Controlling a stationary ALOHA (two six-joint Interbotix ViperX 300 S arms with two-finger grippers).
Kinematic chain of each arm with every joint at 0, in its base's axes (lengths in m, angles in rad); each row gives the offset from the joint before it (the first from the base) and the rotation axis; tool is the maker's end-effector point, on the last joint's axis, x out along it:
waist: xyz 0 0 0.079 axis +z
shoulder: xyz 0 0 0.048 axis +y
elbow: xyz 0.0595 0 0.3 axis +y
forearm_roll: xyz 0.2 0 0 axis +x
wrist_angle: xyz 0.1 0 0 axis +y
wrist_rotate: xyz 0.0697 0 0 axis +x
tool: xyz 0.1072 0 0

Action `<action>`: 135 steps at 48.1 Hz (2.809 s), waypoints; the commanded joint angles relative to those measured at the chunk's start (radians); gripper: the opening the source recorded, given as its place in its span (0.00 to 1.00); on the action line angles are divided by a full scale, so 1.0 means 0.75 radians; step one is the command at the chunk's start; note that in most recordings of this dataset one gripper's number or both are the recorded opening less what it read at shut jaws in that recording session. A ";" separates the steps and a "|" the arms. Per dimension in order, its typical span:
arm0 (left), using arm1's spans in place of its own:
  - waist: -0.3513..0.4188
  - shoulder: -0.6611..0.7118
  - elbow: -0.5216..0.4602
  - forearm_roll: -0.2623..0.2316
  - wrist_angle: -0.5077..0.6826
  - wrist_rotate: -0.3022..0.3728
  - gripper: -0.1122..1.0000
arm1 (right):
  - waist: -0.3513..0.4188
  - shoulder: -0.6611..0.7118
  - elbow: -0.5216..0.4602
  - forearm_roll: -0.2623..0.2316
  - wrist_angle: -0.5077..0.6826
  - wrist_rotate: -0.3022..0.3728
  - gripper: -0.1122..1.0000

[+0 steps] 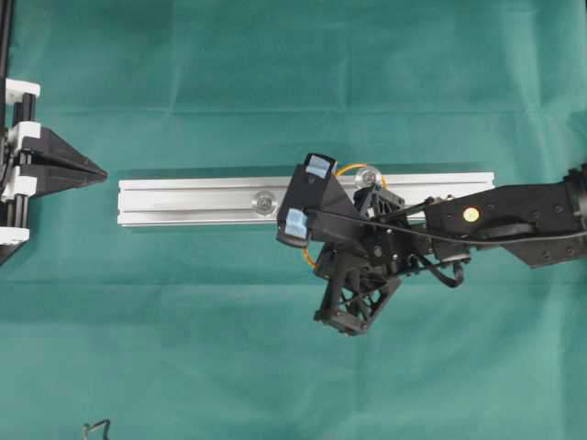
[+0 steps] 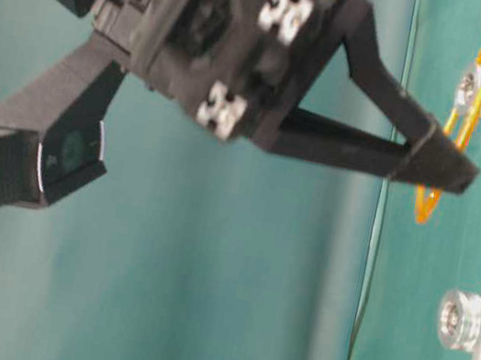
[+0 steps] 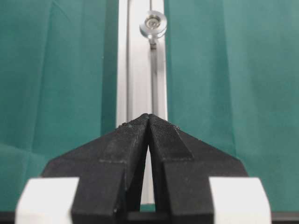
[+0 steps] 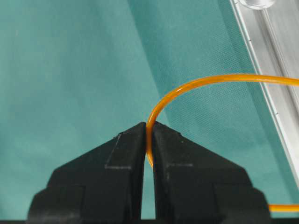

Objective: Hook the rubber onto the shaft.
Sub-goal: 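Loop the band over the right peg and stretch it toward the left peg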

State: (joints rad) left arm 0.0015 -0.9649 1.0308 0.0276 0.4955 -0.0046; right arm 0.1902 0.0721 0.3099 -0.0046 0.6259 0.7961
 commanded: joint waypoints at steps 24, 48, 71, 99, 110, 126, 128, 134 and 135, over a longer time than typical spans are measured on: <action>0.002 0.004 -0.039 0.004 -0.006 0.004 0.10 | -0.010 0.025 -0.115 -0.018 0.108 0.454 0.16; 0.002 0.004 -0.041 0.004 -0.006 0.002 0.10 | -0.014 0.029 -0.117 -0.086 0.125 0.734 0.16; 0.002 0.004 -0.039 0.004 -0.006 0.004 0.10 | -0.043 0.090 -0.217 -0.160 0.125 0.740 0.16; 0.002 -0.008 -0.041 0.004 -0.006 0.004 0.10 | -0.110 0.160 -0.258 -0.272 0.092 0.740 0.16; 0.002 -0.008 -0.041 0.004 -0.006 0.000 0.10 | -0.141 0.178 -0.262 -0.272 0.010 0.742 0.16; 0.002 -0.008 -0.043 0.004 -0.006 -0.002 0.10 | -0.162 0.237 -0.303 -0.272 -0.004 0.757 0.16; 0.002 -0.008 -0.045 0.002 -0.006 0.000 0.10 | -0.164 0.243 -0.307 -0.272 -0.008 0.757 0.16; 0.002 -0.008 -0.045 0.002 -0.006 -0.002 0.10 | -0.172 0.260 -0.313 -0.266 -0.033 0.757 0.16; 0.002 -0.008 -0.045 0.004 -0.006 -0.002 0.10 | -0.174 0.262 -0.313 -0.264 -0.037 0.759 0.16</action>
State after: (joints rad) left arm 0.0015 -0.9756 1.0293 0.0276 0.4955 -0.0046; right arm 0.0675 0.2838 0.1043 -0.2040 0.6167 1.3637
